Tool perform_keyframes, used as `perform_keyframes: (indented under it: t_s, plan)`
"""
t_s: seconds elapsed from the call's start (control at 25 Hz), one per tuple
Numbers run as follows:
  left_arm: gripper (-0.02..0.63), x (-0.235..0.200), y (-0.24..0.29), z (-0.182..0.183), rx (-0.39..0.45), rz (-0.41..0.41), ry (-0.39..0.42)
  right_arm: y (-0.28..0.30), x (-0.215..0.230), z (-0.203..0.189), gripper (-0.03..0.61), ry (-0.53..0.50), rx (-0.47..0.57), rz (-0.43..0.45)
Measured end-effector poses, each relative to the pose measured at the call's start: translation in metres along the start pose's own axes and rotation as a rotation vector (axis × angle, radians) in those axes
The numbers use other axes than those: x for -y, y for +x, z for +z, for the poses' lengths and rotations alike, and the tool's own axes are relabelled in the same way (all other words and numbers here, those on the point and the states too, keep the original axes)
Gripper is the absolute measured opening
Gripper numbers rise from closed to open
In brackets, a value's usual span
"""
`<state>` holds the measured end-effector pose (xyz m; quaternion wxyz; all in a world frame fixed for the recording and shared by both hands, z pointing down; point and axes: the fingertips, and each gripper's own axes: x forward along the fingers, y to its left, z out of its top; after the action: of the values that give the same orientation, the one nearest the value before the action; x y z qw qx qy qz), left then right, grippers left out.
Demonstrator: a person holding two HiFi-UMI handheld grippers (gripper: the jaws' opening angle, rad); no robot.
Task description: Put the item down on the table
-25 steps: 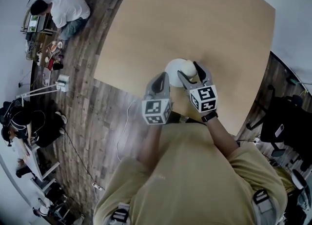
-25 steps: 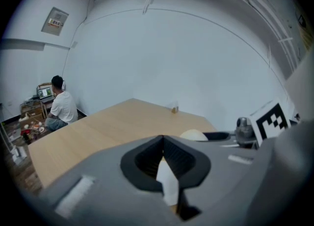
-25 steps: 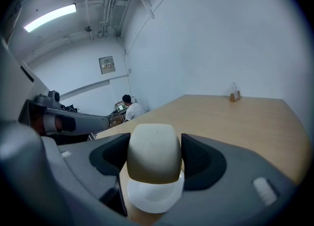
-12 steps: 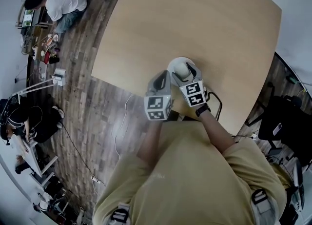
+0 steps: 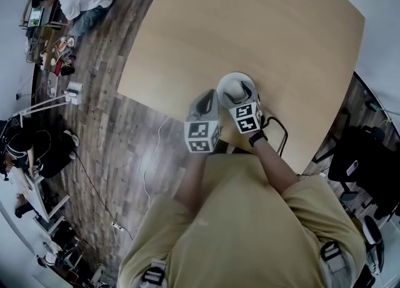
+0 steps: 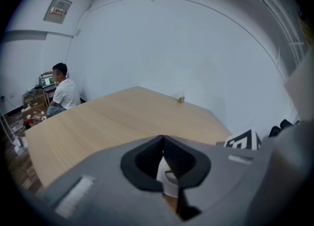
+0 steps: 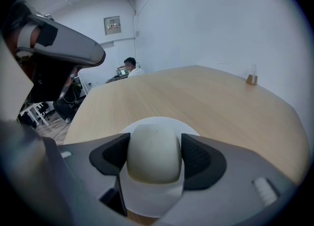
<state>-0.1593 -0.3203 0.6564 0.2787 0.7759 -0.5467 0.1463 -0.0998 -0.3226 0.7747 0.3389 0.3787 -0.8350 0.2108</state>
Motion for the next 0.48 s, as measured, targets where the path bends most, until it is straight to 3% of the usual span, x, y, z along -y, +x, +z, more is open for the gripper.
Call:
perform_keyframes:
  t_s: [0.32,0.36,0.4,0.48]
  plan:
    - [0.002,-0.004,-0.013,-0.009,0.004,0.017,-0.01,0.008,-0.002,-0.007,0.328,-0.056,-0.033,-0.006]
    - [0.002,-0.004,-0.015,-0.008,0.006,0.019,-0.017,0.007,-0.004,-0.005,0.351,-0.054,-0.026,-0.005]
    - [0.002,-0.004,-0.017,-0.007,0.01,0.02,-0.024,0.004,-0.005,-0.003,0.44,-0.051,-0.016,-0.006]
    - [0.002,-0.003,-0.021,-0.003,0.024,0.021,-0.026,-0.003,-0.007,0.002,0.475,-0.048,0.009,-0.014]
